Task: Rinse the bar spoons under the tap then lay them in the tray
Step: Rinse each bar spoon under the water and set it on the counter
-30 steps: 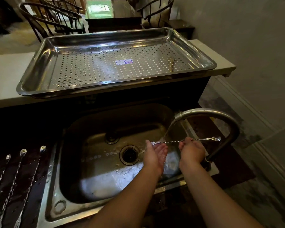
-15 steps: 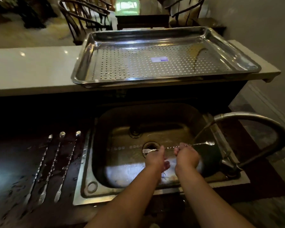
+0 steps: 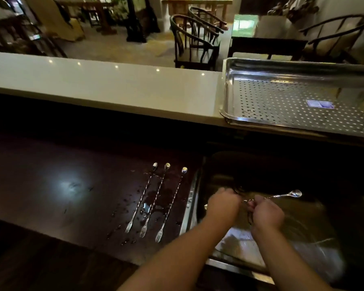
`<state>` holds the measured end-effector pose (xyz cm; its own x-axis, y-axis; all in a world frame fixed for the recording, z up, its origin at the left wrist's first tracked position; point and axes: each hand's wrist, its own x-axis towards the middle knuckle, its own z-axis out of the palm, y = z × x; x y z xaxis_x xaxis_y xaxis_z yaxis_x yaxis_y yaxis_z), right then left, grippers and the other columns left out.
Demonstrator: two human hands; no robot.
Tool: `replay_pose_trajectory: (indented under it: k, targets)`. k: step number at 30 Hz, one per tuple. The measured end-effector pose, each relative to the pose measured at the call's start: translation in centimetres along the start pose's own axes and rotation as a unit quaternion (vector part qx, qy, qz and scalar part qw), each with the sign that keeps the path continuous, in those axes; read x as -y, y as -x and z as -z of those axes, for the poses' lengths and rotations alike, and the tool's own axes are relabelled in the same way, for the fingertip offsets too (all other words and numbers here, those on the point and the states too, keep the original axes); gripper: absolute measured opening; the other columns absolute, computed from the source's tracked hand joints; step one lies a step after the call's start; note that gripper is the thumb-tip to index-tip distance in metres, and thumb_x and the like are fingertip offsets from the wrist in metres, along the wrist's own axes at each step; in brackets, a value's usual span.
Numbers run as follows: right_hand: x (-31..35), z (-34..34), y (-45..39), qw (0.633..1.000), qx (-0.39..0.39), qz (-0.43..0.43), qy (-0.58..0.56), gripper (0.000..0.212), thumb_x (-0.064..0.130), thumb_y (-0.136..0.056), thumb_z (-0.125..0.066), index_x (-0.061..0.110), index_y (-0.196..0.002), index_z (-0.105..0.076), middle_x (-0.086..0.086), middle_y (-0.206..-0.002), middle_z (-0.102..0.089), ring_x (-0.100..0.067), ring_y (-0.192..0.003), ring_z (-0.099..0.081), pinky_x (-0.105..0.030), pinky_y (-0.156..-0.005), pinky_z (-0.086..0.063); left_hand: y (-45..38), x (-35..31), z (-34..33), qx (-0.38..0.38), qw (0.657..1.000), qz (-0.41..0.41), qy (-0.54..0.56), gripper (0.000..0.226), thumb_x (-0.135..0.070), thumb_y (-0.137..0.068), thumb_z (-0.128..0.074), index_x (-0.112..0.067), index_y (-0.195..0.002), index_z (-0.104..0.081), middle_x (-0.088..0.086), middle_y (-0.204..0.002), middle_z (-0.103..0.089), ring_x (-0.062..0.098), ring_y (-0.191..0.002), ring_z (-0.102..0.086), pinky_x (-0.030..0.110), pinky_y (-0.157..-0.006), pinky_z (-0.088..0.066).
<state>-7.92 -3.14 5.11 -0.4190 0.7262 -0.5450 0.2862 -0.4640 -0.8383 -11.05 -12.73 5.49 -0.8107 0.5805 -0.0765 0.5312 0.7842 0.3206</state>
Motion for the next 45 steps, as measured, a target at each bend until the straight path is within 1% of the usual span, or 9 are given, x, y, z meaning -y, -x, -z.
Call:
replay_pose_trajectory:
  k: [5,11,19,23,26,31,39,42,45]
  targets:
    - [-1.5,-5.8,3.0,0.996,0.055,0.029,0.068,0.022,0.003,-0.088,-0.059,0.004,-0.066,-0.061,-0.008,-0.059,-0.057,-0.016,-0.051,-0.051,-0.027,-0.049,-0.041,1.7,6.2,2.0,0.008,0.999,0.024,-0.031,0.025,-0.008,-0.088,-0.052,-0.008,-0.110,-0.064,0.015,-0.112,-0.059,0.034,-0.107,-0.054,0.044,-0.085,-0.050]
    - [-5.2,-14.5,7.4,0.984,0.135,0.027,0.115,0.009,0.006,-0.086,-0.062,0.002,-0.079,-0.067,-0.008,-0.060,-0.060,-0.017,-0.051,-0.052,-0.026,-0.051,-0.043,5.2,15.2,3.8,-0.033,0.995,0.094,-0.014,0.022,-0.007,-0.084,-0.052,-0.009,-0.101,-0.066,0.014,-0.102,-0.061,0.036,-0.093,-0.061,0.040,-0.075,-0.051]
    - [-10.8,-23.3,12.4,0.928,0.258,0.060,0.262,0.029,0.003,-0.084,-0.065,0.010,-0.057,-0.058,-0.008,-0.053,-0.057,-0.016,-0.043,-0.053,-0.027,-0.049,-0.044,10.3,25.0,4.8,-0.027,0.975,0.217,0.026,0.024,-0.018,-0.093,-0.044,-0.013,-0.100,-0.066,0.011,-0.104,-0.065,0.030,-0.093,-0.064,0.037,-0.076,-0.047]
    - [-12.5,-25.2,13.7,0.888,0.256,0.098,0.369,0.027,0.010,-0.078,-0.065,0.011,-0.052,-0.057,-0.021,-0.066,-0.065,-0.036,-0.069,-0.068,-0.041,-0.064,-0.053,11.5,26.3,4.1,-0.023,0.964,0.261,0.052,0.029,-0.010,-0.091,-0.040,-0.012,-0.105,-0.066,0.010,-0.108,-0.066,0.028,-0.097,-0.063,0.036,-0.080,-0.046]
    - [-12.9,-26.0,14.2,0.851,0.252,0.115,0.446,0.016,0.013,-0.076,-0.061,0.006,-0.063,-0.067,-0.019,-0.075,-0.072,-0.035,-0.077,-0.069,-0.034,-0.064,-0.052,11.8,26.9,3.5,-0.024,0.956,0.287,0.064,0.031,-0.010,-0.091,-0.040,-0.012,-0.106,-0.066,0.009,-0.108,-0.065,0.027,-0.098,-0.063,0.036,-0.081,-0.046]
    - [-13.3,-26.3,14.8,0.828,0.248,0.115,0.490,0.022,0.017,-0.078,-0.057,0.003,-0.078,-0.074,-0.017,-0.086,-0.074,-0.033,-0.086,-0.069,-0.030,-0.070,-0.052,12.3,27.4,2.8,-0.009,0.954,0.292,0.063,0.030,-0.010,-0.090,-0.039,-0.011,-0.103,-0.066,0.008,-0.109,-0.064,0.025,-0.098,-0.063,0.035,-0.081,-0.047]
    - [-13.2,-26.0,15.4,0.820,0.235,0.114,0.509,0.027,0.022,-0.079,-0.056,0.002,-0.086,-0.073,-0.015,-0.091,-0.074,-0.030,-0.088,-0.068,-0.027,-0.068,-0.048,12.5,26.9,2.8,-0.023,0.940,0.324,0.103,0.026,-0.007,-0.092,-0.039,-0.006,-0.104,-0.062,0.011,-0.110,-0.062,0.027,-0.097,-0.063,0.035,-0.081,-0.048]
    - [-13.2,-25.8,15.6,0.825,0.247,0.109,0.496,0.022,0.019,-0.078,-0.056,0.002,-0.080,-0.071,-0.016,-0.088,-0.073,-0.031,-0.084,-0.068,-0.030,-0.069,-0.050,12.5,27.0,2.8,-0.030,0.948,0.304,0.093,0.026,-0.008,-0.092,-0.040,-0.009,-0.103,-0.063,0.008,-0.109,-0.061,0.023,-0.097,-0.063,0.032,-0.080,-0.048]
    - [-13.2,-25.4,15.7,0.827,0.260,0.115,0.485,0.015,0.018,-0.077,-0.056,0.011,-0.065,-0.062,-0.014,-0.077,-0.065,-0.026,-0.072,-0.058,-0.029,-0.063,-0.042,12.5,27.1,2.8,-0.026,0.951,0.295,0.088,0.028,-0.010,-0.092,-0.039,-0.013,-0.105,-0.064,0.006,-0.112,-0.061,0.023,-0.100,-0.062,0.032,-0.083,-0.047]
